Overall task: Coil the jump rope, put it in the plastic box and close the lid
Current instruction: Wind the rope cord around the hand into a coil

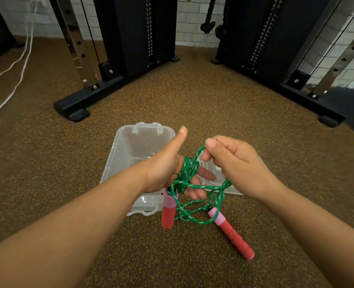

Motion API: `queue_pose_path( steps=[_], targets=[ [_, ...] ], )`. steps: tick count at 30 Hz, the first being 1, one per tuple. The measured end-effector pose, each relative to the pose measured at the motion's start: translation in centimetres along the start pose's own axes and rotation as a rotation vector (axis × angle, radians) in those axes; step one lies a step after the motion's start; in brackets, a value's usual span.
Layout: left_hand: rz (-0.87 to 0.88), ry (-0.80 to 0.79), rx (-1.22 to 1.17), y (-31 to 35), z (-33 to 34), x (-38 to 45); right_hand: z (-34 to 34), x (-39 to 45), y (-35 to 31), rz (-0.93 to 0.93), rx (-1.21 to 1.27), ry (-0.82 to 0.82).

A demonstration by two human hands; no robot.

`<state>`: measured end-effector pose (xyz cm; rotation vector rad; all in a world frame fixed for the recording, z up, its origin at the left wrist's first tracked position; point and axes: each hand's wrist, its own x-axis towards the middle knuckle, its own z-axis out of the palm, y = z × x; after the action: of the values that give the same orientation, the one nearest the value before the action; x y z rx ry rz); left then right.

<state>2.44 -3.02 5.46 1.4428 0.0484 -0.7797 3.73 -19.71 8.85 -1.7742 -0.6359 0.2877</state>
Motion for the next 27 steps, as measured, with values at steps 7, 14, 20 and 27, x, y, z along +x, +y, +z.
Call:
queue_pose_path(
  steps=[7, 14, 20, 27],
  targets=[
    [0.057, 0.057, 0.385, 0.8, 0.4, -0.6, -1.3, 1.1, 4.6, 0.119, -0.17, 0.061],
    [0.11, 0.227, 0.363, 0.5, -0.4, -0.5, -1.3, 0.6, 6.3, 0.184, -0.09, 0.004],
    [0.142, 0.237, 0.25, 0.4, -0.3, -0.5, -0.1, -0.2, 7.7, 0.212, 0.059, -0.06],
    [0.234, 0.275, -0.184, 1.0, -0.5, -0.4, 1.0, -1.8, 10.2, 0.206, 0.01, -0.076]
  ],
)
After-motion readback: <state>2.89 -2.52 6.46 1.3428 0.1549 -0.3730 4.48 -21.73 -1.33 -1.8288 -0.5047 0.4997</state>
